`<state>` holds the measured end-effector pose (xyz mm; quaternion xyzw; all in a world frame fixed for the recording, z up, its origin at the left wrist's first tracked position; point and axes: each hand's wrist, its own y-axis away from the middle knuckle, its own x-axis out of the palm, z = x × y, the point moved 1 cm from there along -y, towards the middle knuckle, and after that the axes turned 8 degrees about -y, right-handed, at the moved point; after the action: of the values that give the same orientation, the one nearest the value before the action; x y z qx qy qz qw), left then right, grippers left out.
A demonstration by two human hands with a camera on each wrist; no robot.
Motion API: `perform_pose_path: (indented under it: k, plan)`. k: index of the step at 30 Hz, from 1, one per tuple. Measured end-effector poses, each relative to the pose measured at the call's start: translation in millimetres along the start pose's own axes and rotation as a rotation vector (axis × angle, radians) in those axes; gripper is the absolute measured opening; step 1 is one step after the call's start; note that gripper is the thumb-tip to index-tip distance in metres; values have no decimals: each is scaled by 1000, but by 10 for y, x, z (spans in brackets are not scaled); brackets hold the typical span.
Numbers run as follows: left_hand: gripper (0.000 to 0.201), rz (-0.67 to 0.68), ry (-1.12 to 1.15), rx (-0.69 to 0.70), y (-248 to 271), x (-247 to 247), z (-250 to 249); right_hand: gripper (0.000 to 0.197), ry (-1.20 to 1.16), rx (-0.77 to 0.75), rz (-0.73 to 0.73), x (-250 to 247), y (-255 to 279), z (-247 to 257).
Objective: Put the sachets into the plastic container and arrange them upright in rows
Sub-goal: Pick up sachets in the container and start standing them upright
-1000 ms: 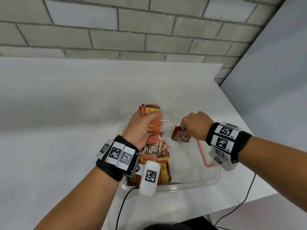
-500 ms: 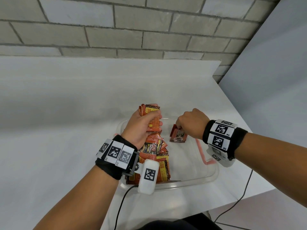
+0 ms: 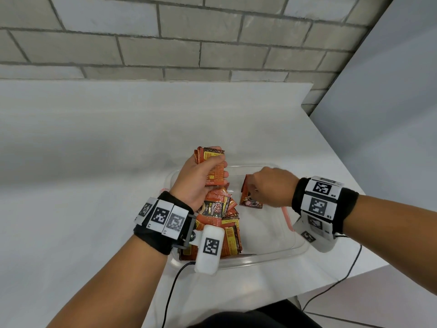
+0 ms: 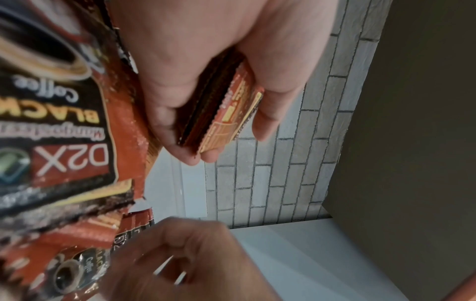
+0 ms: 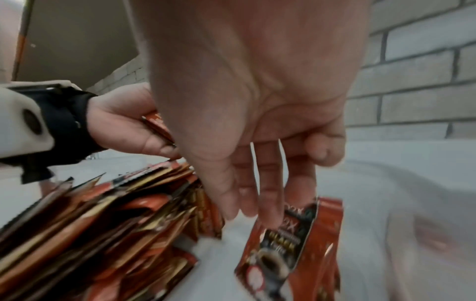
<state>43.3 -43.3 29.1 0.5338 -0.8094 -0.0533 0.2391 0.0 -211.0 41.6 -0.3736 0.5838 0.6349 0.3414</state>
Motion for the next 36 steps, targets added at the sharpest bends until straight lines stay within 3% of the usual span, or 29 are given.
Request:
perform_pose_path:
  k: [5,10,27,36]
  plan:
    - [12,11,15,8,-8,-23,1,35,36,-89,365,170,-23,77]
    - [12,2,24,11,-26,-38,-3,46,73,-38,468,168,-110,81]
    - [9,6,7,10,-48,-59,-8,40,80,69,368,150,-100,-31]
    - [11,2,15,12,-65,-65,5,38,72,42,328,176,-115,-51]
